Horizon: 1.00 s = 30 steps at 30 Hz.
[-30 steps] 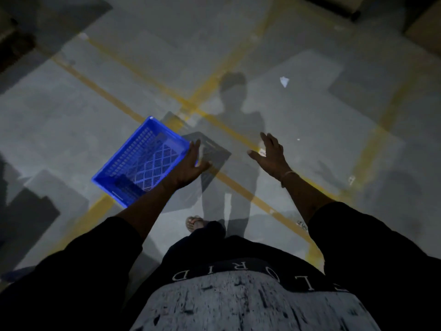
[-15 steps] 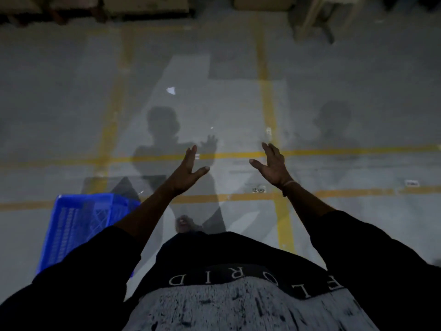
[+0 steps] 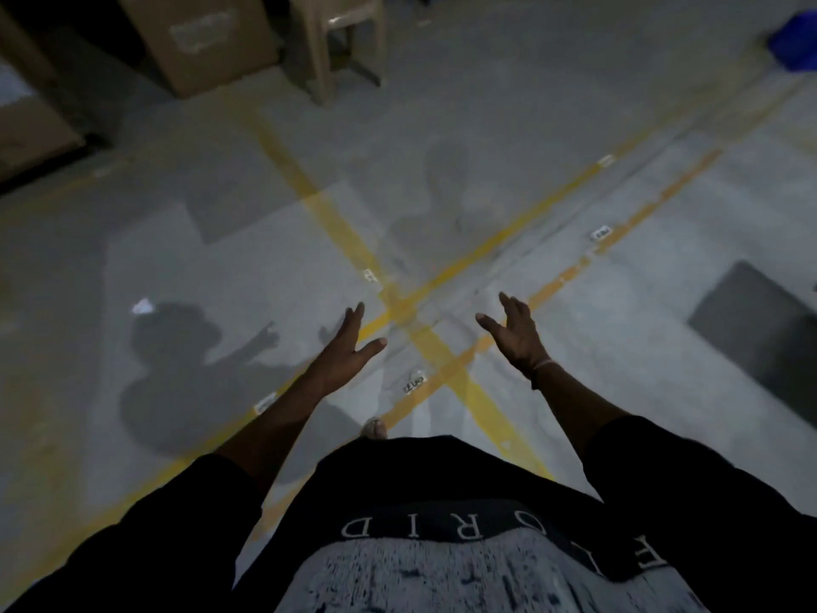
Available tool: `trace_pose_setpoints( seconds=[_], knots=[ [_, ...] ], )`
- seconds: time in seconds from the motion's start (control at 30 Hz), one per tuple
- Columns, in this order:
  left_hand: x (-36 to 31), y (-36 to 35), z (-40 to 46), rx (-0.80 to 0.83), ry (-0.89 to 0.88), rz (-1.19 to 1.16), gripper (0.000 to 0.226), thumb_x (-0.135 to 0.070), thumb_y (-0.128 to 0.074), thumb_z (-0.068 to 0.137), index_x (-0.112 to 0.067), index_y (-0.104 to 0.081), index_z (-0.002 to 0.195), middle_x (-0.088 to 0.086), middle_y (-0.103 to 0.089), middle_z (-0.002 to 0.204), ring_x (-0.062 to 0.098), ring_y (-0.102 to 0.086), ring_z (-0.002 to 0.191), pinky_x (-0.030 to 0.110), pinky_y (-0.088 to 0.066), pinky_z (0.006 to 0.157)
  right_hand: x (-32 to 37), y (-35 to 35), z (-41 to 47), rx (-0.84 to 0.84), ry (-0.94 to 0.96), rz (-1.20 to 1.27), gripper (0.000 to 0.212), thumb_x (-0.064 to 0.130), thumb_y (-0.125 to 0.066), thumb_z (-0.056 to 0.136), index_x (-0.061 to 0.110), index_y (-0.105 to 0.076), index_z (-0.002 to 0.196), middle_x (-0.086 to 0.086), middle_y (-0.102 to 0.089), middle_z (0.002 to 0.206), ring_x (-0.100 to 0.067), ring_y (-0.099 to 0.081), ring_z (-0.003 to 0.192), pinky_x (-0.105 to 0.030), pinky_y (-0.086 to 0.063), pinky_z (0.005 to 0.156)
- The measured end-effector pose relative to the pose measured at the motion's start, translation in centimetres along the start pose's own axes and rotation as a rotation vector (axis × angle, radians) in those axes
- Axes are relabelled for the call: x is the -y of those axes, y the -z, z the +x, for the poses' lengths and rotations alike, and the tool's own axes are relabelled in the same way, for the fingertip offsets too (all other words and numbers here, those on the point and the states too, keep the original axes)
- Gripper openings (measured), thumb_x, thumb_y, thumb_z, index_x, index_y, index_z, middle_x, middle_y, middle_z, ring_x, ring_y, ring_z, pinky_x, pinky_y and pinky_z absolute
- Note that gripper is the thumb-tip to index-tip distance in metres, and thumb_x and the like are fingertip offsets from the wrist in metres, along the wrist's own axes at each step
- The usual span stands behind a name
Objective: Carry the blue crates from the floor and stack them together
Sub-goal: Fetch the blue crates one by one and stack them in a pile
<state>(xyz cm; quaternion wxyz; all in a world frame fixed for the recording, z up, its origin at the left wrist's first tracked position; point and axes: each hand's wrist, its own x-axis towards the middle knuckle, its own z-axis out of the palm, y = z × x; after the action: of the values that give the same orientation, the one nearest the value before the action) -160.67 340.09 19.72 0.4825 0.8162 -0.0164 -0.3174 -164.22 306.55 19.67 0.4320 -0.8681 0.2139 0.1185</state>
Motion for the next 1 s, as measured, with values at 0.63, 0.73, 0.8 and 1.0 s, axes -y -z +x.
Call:
trace_pose_setpoints(
  seconds=[0.63, 0.73, 0.8, 1.0],
  knots=[
    [-21.9, -9.3, 27.9, 0.420, -0.259, 0.342, 0.087, -0.060, -0.061, 0.092, -0.039, -0.013, 0.161, -0.013, -0.012, 0.170, 0.013, -0.032, 0.150, 0.038, -0.033, 0.118, -9.9, 16.1, 8.0, -0.470, -0.345, 0.384, 0.083, 0.065, -0.055, 0.087, 0.027, -0.024, 0.155, 0.001, -0.022, 0.157, -0.025, -0.029, 0.144, -0.046, -0.031, 0.115],
    [-27.2, -14.1, 32.2, 0.412, -0.308, 0.355, 0.079, -0.049, -0.061, 0.097, -0.032, -0.019, 0.162, -0.009, -0.023, 0.167, 0.013, -0.037, 0.147, 0.026, -0.034, 0.108, -12.4, 21.4, 11.5, -0.518, -0.372, 0.432, 0.081, 0.063, -0.056, 0.088, 0.026, -0.025, 0.154, 0.003, -0.024, 0.155, -0.022, -0.031, 0.144, -0.041, -0.031, 0.115],
    [-31.0, -17.0, 34.6, 0.424, -0.294, 0.363, 0.077, -0.049, -0.060, 0.098, -0.029, -0.021, 0.162, -0.008, -0.026, 0.166, 0.013, -0.039, 0.146, 0.026, -0.035, 0.107, -13.7, 25.1, 13.2, -0.535, -0.398, 0.462, 0.081, 0.063, -0.056, 0.088, 0.027, -0.026, 0.154, 0.004, -0.025, 0.155, -0.021, -0.032, 0.143, -0.039, -0.031, 0.114],
    [-41.9, -25.3, 41.6, 0.447, -0.374, 0.317, 0.077, -0.049, -0.063, 0.096, -0.029, -0.025, 0.161, -0.006, -0.030, 0.165, 0.013, -0.041, 0.145, 0.027, -0.037, 0.106, -17.0, 36.8, 18.4, -0.578, -0.407, 0.466, 0.082, 0.065, -0.057, 0.086, 0.028, -0.027, 0.154, 0.006, -0.025, 0.154, -0.019, -0.032, 0.143, -0.040, -0.030, 0.116]
  ],
)
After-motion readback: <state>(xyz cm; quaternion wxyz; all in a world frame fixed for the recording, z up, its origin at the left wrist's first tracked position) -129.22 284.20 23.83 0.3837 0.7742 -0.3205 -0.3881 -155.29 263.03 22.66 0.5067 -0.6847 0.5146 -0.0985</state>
